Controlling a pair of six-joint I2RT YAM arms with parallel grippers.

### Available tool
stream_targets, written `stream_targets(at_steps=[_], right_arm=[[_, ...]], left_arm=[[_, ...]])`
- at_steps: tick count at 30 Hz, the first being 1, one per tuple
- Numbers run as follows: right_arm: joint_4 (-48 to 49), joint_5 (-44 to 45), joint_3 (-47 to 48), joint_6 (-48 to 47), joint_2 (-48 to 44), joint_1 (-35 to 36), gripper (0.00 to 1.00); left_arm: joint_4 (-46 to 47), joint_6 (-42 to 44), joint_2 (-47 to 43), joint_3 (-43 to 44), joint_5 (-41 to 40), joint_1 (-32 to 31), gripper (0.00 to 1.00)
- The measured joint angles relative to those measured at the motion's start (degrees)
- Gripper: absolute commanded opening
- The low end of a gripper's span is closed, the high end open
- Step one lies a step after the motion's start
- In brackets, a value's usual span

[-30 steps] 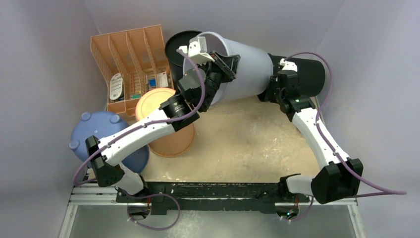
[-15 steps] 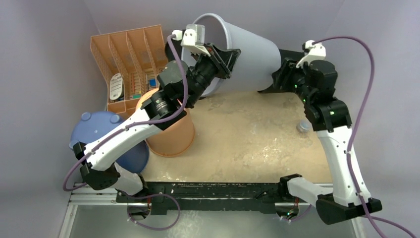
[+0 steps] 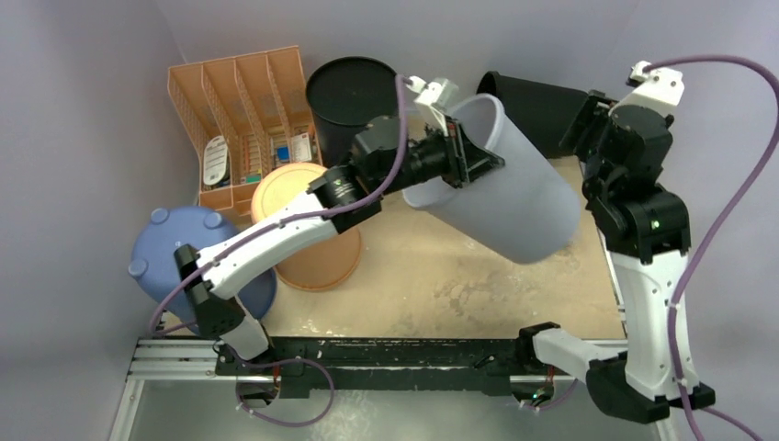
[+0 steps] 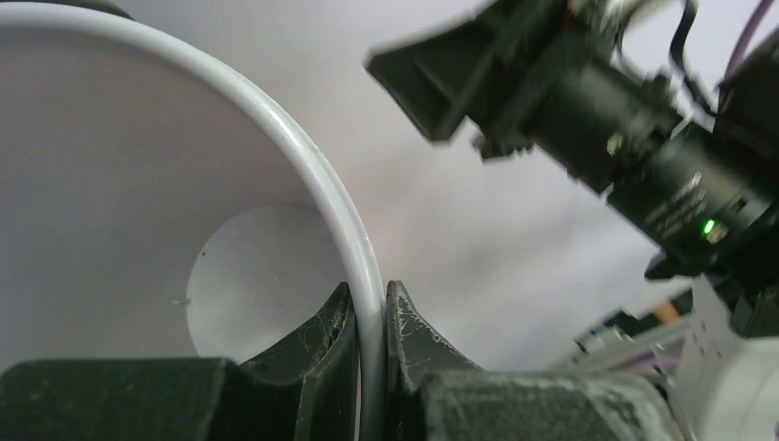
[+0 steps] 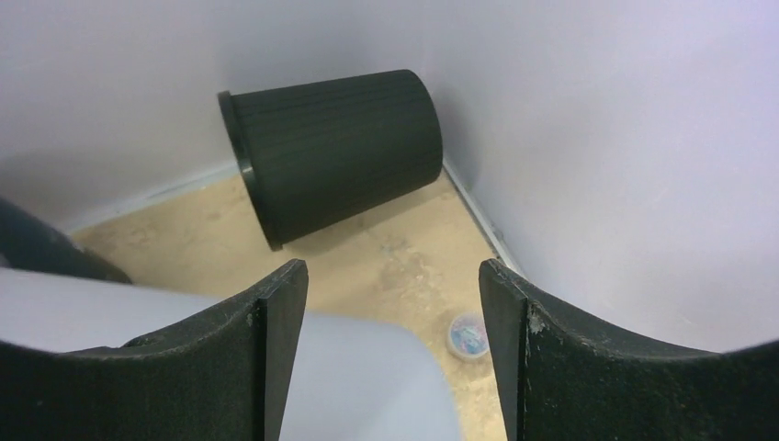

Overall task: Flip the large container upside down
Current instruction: Pick up the container from the container, then turn the container upside down at the center of the board.

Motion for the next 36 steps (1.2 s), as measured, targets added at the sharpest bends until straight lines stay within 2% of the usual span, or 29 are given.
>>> stream_targets(at_steps=[3, 5, 7, 12, 17, 20, 23, 27, 36], right_arm=[[-0.68, 2.32, 3.45, -0.48, 3.32, -0.07, 0.72], [-1.38, 2.40, 4.79, -0.92, 5.51, -0.07, 0.72], [-2.19, 2.36, 6.14, -1.18, 7.04, -0.07, 0.72], [-2.89, 2.05, 8.52, -1.57, 8.09, -0.07, 0.72], [-3.65, 2.27, 8.41, -1.55, 7.23, -0.07, 0.72], [-4.96, 2.62, 7.45, -1.51, 7.34, -0.07, 0.72], [-5.99, 2.43, 6.67, -1.49, 7.89, -0.07, 0.72], [-6.23, 2.23, 6.67, -1.49, 8.22, -0.07, 0.72], [-6.23, 1.27, 5.79, -1.51, 9.16, -0.07, 0.72]], left_arm=[[4.31, -6.12, 3.76, -1.55, 7.39, 0.55, 0.00], [12.07, -13.51, 7.13, -5.33, 13.73, 1.29, 0.00], [16.20, -17.59, 8.94, -7.13, 16.33, 1.99, 0.00], [35.06, -33.94, 17.90, -12.07, 23.23, 3.85, 0.00], [54.16, -49.83, 25.70, -14.80, 23.98, 5.22, 0.00], [71.12, -62.14, 32.63, -14.80, 21.49, 5.60, 0.00], [81.13, -69.99, 38.21, -14.86, 18.64, 5.70, 0.00], [86.93, -75.54, 42.10, -17.90, 15.19, 5.77, 0.00], [88.91, -79.17, 47.54, -19.63, 9.09, 5.99, 0.00]])
